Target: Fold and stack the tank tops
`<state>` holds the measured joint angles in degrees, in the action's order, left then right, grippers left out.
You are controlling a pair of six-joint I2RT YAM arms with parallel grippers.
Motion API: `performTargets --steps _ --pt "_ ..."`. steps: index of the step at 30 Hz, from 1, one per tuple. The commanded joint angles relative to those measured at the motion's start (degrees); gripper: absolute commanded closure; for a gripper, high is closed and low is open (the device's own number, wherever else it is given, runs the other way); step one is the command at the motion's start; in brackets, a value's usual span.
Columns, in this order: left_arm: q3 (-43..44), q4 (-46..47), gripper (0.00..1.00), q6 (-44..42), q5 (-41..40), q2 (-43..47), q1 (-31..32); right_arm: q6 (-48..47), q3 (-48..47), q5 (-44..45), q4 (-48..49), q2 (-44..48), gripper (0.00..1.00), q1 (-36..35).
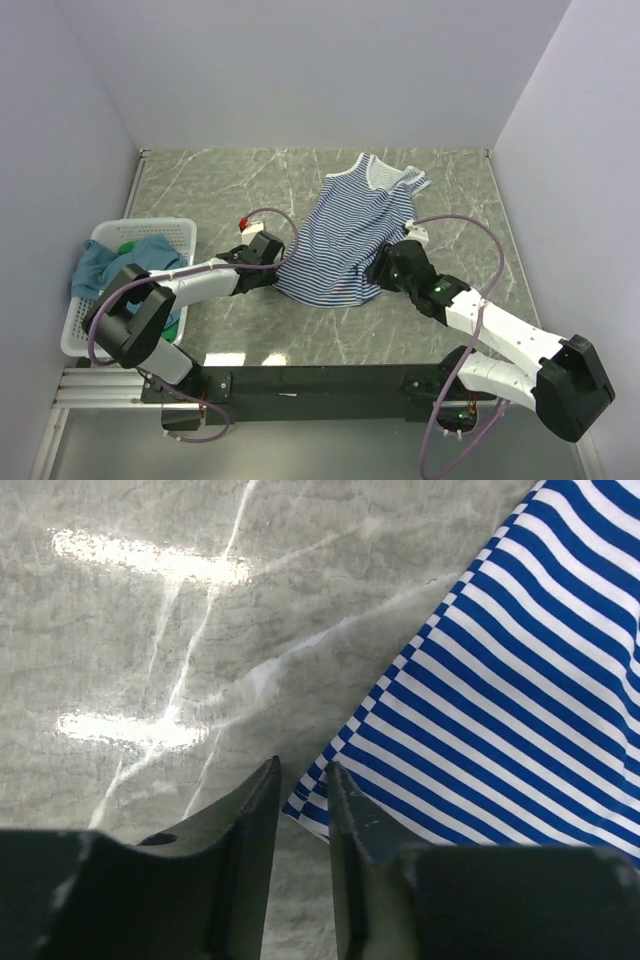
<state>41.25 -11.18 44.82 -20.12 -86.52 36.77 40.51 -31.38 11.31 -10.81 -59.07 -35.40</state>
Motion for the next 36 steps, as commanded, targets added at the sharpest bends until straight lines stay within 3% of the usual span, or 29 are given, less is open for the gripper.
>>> performTargets --steps 1,7,8,9,16,18,25,28,32,36 --pt "0.7 1.0 0.70 -0.6 1.7 -1.5 0.0 1.5 0.6 3.6 0.1 -1.3 0.43 -2.3" --pt "1.6 0.3 0.88 -0.4 1.0 -2.7 -0.1 2.8 1.1 6.1 0.4 -3.5 0.43 -5.4" --pt "1.8 -0.3 0.98 -0.3 0.7 -2.7 -0.1 2.8 1.0 6.6 0.3 -3.9 0.43 -6.2" --pt "1.9 -0.7 0.99 -0.1 0.3 -2.9 -0.1 2.9 0.8 6.8 0.3 -4.9 0.43 -6.7" --pt "2.8 -2.0 0.99 0.7 0.0 -1.5 -0.1 4.3 -2.3 10.9 -1.1 -11.1 0.43 -12.0" --pt "2.9 -2.3 0.99 0.6 0.0 -0.9 -0.1 5.1 -2.5 11.9 -1.2 -12.7 0.48 -12.3" --pt "3.3 -3.1 0.99 0.4 -0.3 -0.1 -0.1 4.8 -4.1 12.7 -1.0 -14.7 0.52 -12.8" --pt "3.3 -3.3 0.99 0.4 -0.4 0.1 -0.1 4.7 -4.7 12.8 -1.6 -14.8 0.57 -12.9" --pt "3.3 -3.4 0.99 0.4 -0.2 0.9 -0.1 4.8 -4.4 12.5 -1.5 -14.6 0.72 -13.0" --pt "3.8 -3.8 0.99 0.4 -0.1 1.3 -0.1 4.2 -4.7 11.6 -1.6 -14.9 0.68 -13.2"
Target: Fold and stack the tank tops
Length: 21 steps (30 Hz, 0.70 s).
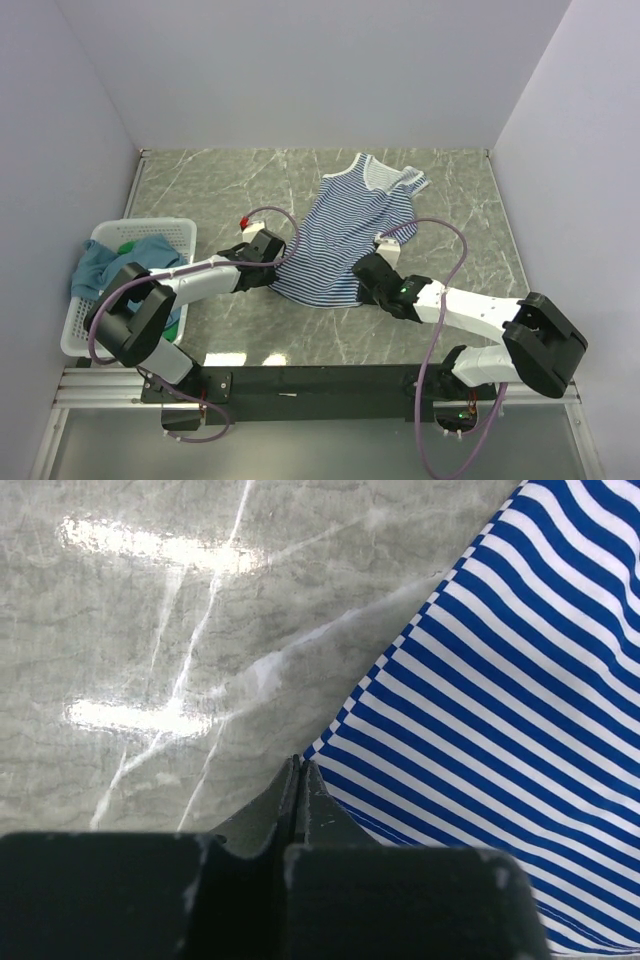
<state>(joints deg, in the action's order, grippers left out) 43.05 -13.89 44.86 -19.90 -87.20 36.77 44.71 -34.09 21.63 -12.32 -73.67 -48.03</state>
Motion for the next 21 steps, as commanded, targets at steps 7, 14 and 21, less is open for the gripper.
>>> performTargets --steps 7,14,21 --pt "2.2 -1.2 0.99 0.3 -0.1 1.9 -0.1 -0.1 -1.9 0.7 0.8 -0.4 0.55 -1.3" --pt "2.1 -0.8 0.99 0.4 0.1 1.3 -0.1 0.1 -2.4 0.7 1.0 -2.4 0.58 -1.7" --pt "2.6 -1.7 1.00 0.2 -0.4 1.9 -0.1 0.1 -2.7 2.0 0.1 -3.0 0.73 -1.8"
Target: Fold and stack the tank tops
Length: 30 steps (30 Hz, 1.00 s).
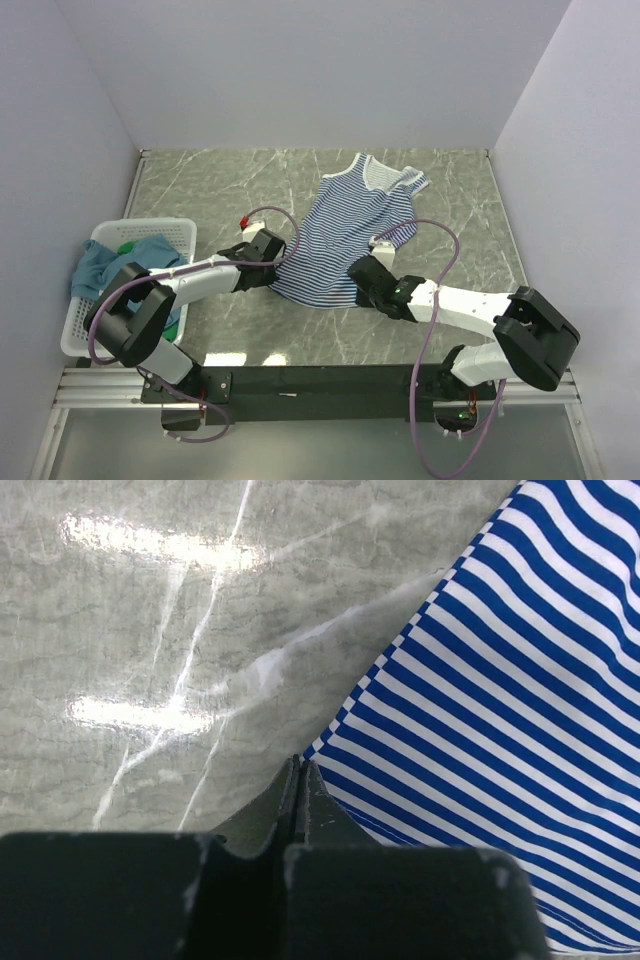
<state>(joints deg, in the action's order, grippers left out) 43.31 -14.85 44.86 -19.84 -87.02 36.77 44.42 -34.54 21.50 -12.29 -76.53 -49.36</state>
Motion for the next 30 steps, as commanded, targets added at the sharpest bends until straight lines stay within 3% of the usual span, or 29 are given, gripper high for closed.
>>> performTargets --steps 1,4,10,15,21,25,30 --pt "2.4 -0.7 0.99 0.2 -0.6 2.1 -0.1 0.4 -2.3 2.1 -0.1 0.3 0.81 -0.5" --pt "3.0 -1.8 0.99 -0.1 -0.7 2.9 -0.5 -0.1 -2.6 2.2 -1.5 2.0 1.00 -0.4" --pt "5.6 -5.3 0.99 -1.8 0.2 8.8 -3.0 -2.4 -4.5 3.1 -8.6 14.3 1.00 2.7" --pt "9.3 -8.9 0.99 -3.2 1.7 14.9 -5.7 -5.4 -7.4 -3.5 -14.2 29.2 1.00 11.8" --pt "22.0 -15.9 0.99 -4.5 3.7 22.0 -6.9 -8.3 -21.9 -3.6 -22.5 38.6 1.00 17.9" --pt "34.7 -18.7 0.99 -3.8 4.8 26.1 -7.0 -10.4 -36.2 0.1 -26.2 37.9 1.00 18.3" --pt "44.7 -18.9 1.00 -2.5 6.1 28.0 -6.9 -12.2 -47.5 0.3 -26.5 35.1 1.00 18.3"
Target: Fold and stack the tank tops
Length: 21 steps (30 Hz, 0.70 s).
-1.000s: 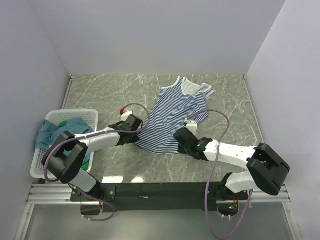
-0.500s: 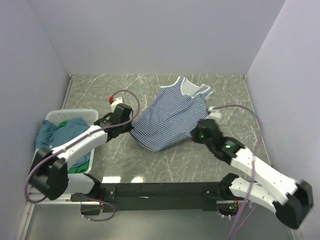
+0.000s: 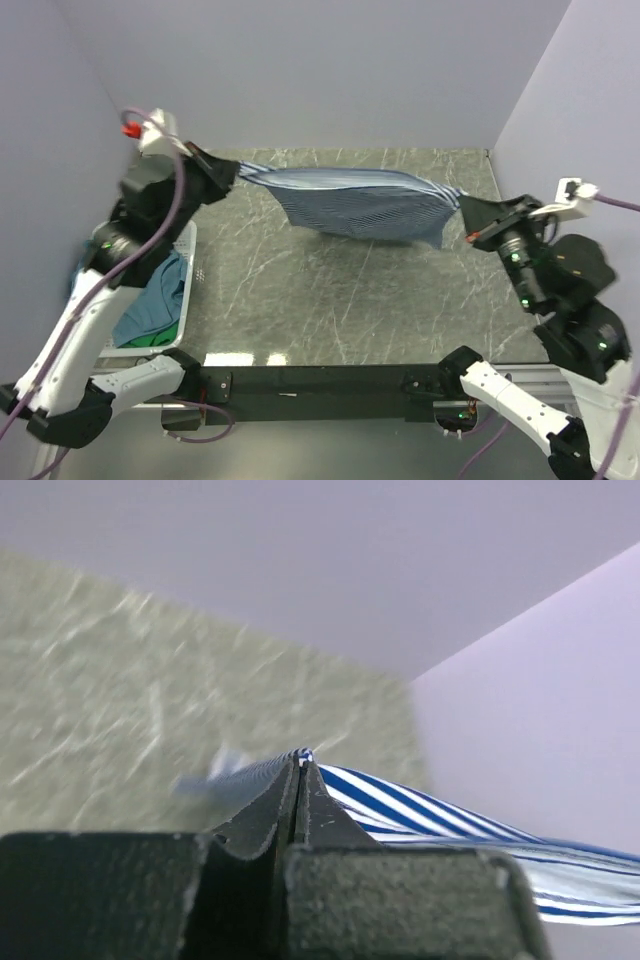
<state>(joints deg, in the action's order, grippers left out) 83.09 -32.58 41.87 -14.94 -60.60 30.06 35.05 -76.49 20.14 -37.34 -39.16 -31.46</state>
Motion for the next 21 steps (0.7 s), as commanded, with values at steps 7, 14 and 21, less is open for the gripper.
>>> performTargets --steps 7,14,21 --pt "16.5 3.9 0.99 0.0 -1.1 -6.5 -0.8 -8.8 -15.7 1.7 3.8 -11.2 1.00 0.9" --pt "24.5 13.1 1.00 3.1 12.0 -21.3 -9.1 -7.1 -20.8 -19.6 15.7 -26.1 1.00 15.6" --pt "57.8 12.3 0.99 7.0 25.0 -44.9 -18.6 3.8 -39.3 -41.7 24.2 -43.6 1.00 28.1"
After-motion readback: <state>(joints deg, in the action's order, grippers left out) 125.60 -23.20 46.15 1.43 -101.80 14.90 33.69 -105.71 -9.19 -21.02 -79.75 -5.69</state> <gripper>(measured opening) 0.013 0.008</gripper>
